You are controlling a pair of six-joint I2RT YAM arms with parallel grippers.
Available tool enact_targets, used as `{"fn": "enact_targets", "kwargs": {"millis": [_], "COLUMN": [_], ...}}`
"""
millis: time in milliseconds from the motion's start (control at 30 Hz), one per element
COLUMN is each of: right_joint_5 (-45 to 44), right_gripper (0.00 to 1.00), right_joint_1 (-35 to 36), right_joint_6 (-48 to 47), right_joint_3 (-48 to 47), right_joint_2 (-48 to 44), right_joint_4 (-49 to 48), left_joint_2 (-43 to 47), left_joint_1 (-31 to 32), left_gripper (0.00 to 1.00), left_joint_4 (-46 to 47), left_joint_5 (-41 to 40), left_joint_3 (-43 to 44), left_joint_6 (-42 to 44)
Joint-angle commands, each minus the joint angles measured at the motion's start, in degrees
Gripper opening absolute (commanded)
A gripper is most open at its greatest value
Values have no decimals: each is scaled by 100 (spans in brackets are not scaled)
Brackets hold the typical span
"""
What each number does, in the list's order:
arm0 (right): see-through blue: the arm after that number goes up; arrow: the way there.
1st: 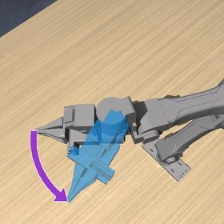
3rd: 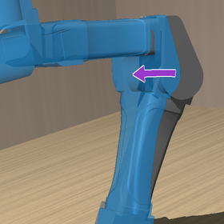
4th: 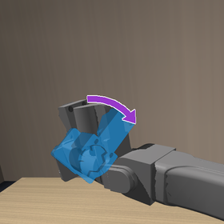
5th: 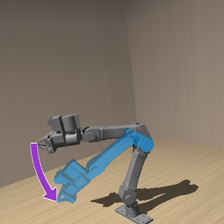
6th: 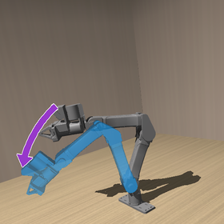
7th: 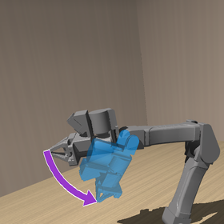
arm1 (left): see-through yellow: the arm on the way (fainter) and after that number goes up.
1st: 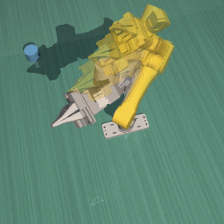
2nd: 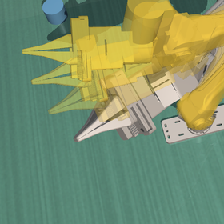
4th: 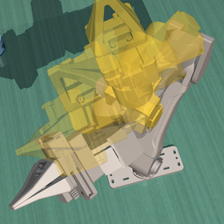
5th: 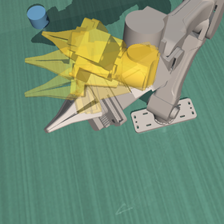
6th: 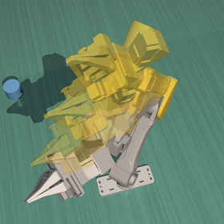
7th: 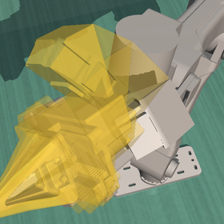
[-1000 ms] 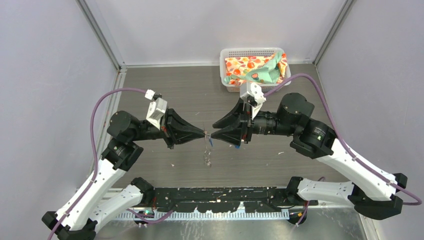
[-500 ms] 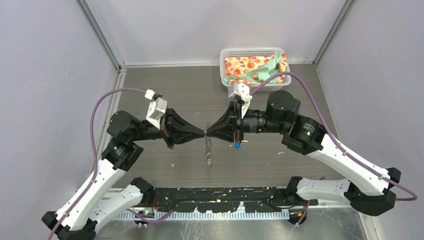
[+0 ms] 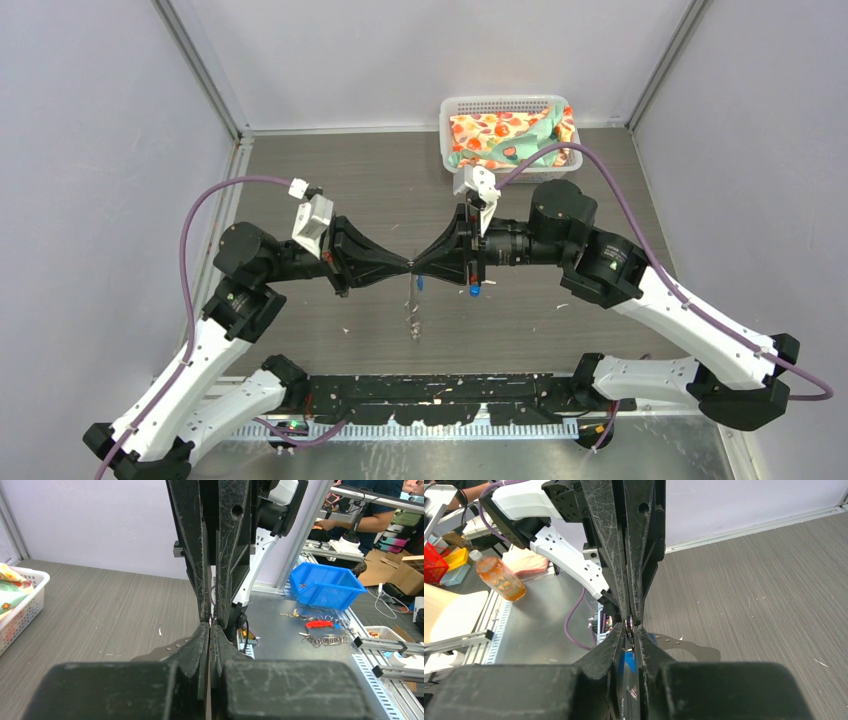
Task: Put the keys on the keyring
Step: Adjust the key on the keyring.
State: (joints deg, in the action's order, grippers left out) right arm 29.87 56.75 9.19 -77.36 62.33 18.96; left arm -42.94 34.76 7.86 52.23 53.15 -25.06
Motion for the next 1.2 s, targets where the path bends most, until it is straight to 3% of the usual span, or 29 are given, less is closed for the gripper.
{"fn": "enact_targets", "kwargs": {"millis": [0,67,200,233,300,333,433,633,867,1167], "right_joint_5": [-62,-194,-491,-505,-472,-431,-140,325,401,375], "right_gripper": [12,2,1,1,1,1,1,1,1,1], "right_joint_1": [-21,-23,-29,-29,-30,-32,-29,-24,-28,-25], "right_joint_6": [48,28,20,8,-17,-15,-35,-183,-336,-516], "right_joint_3": [-148,-162,-328,-470,-848,-991,-1393,-2180,-2882,-3450], "right_joint_2": [-52,-81,-150,-87,85,179,441,1089,1564,1935], "right_joint_4": [-130,-134,229,510,1115,1359,1972,2991,3665,4278], "left_joint_2": [90,97,98,93,93,83,-40,-608,-1040,-1218], "left_joint_1": [-4,4,0,4,-1,4,4,-8,-6,-9], "left_gripper": [0,0,0,5,32,40,46,47,35,19], "left_joint_4": [102,73,-303,-509,-914,-1151,-1879,-3166,-3740,-4548], "left_joint_5": [-116,-116,-115,-116,-100,-42,308,843,1640,1763], "left_joint_3": [258,258,276,330,398,439,640,1248,1787,2046], "left_joint_6": [32,48,436,625,1037,1253,1941,3161,3504,3951]}}
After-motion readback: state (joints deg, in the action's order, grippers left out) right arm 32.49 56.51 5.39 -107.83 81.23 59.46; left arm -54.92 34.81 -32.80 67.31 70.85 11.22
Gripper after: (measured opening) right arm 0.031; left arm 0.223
